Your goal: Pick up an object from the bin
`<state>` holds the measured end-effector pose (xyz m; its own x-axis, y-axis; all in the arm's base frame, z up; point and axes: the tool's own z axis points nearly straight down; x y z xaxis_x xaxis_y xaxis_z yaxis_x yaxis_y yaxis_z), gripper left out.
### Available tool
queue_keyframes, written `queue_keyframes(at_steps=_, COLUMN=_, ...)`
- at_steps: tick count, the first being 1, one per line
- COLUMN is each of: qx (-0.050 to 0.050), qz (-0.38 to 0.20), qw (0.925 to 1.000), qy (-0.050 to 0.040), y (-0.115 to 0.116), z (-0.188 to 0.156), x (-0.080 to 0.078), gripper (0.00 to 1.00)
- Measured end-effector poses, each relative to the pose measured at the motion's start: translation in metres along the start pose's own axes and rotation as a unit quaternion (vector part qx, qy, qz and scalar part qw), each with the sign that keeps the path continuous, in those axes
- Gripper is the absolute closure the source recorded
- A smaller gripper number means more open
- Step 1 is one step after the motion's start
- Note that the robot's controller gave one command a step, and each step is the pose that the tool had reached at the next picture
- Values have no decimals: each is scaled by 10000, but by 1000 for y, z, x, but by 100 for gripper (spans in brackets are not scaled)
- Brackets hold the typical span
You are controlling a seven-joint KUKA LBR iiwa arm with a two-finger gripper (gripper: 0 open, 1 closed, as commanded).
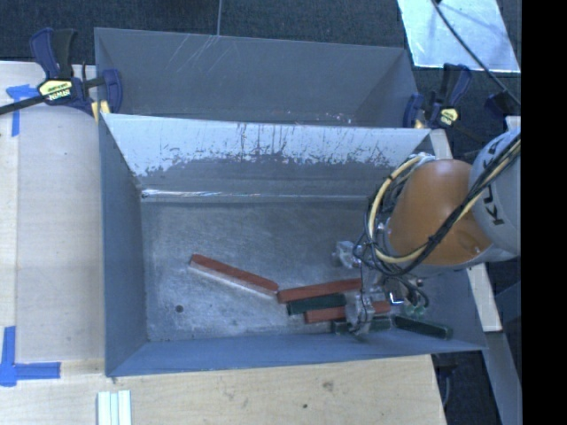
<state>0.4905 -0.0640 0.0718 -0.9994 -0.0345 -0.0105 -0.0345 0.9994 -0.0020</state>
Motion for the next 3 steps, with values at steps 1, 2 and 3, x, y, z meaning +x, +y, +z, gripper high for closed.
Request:
queue_keyframes(at_steps=1, qx=0, qz=-14, qw=10000, qy=29, y=0, z=-1, x=1, gripper=100)
queue_keyframes(at_steps=2, qx=4, qz=-72, qw=10000, qy=4, y=-16, z=-57, x=-18, gripper=100)
queue_keyframes(at_steps=3, qx=0, qz=-26, qw=10000, qy=-11, y=1, z=-157, x=-29, gripper=100)
